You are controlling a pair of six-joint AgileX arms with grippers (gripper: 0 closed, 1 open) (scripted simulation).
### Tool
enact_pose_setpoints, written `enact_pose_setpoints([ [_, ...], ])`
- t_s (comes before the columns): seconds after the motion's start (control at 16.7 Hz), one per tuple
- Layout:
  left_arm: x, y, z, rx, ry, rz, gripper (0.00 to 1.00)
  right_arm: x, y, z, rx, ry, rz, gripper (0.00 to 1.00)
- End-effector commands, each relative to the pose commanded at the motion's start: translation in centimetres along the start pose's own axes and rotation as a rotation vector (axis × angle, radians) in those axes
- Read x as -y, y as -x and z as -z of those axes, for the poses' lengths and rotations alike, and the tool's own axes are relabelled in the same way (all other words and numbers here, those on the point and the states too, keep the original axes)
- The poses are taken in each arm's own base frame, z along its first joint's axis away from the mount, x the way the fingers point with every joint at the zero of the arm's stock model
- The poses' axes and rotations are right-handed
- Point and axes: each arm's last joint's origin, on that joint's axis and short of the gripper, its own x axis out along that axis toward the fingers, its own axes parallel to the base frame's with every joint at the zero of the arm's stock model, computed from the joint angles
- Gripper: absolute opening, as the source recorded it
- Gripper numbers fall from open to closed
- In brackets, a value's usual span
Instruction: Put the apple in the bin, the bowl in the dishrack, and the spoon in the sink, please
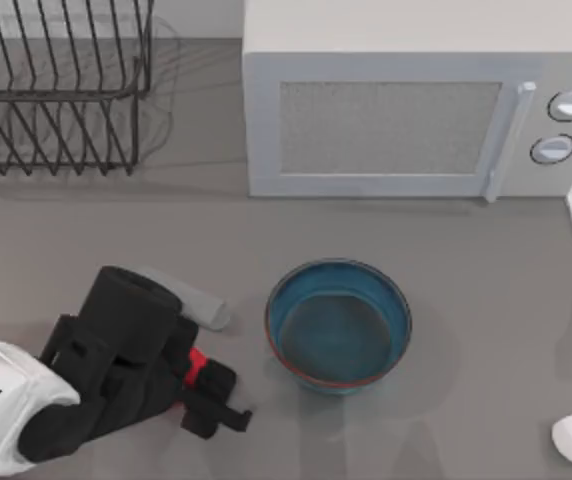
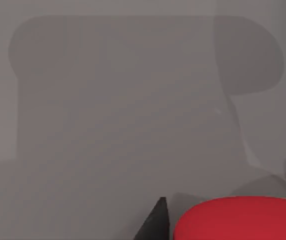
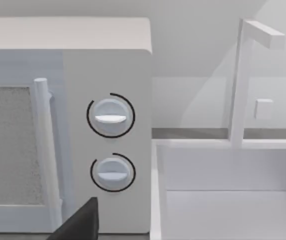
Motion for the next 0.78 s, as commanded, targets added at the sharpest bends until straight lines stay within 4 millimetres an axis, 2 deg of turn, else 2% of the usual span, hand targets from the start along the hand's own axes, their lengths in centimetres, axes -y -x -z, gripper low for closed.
enact_pose_setpoints([
  [0.18,0.0,0.2,-0.2,0.007,-0.005,-0.009,0.0,0.0,0.0,0.0,0.0,0.0,0.0,1.0],
  [0.3,0.1,0.7,-1.1,0.027,-0.003,-0.007,0.0,0.0,0.0,0.0,0.0,0.0,0.0,1.0],
  [0.48,0.2,2.2,-2.8,0.031,-0.002,-0.007,0.0,0.0,0.0,0.0,0.0,0.0,0.0,1.0],
  [0.78,0.2,5.5,-4.5,-0.039,-0.009,-0.013,0.0,0.0,0.0,0.0,0.0,0.0,0.0,1.0],
])
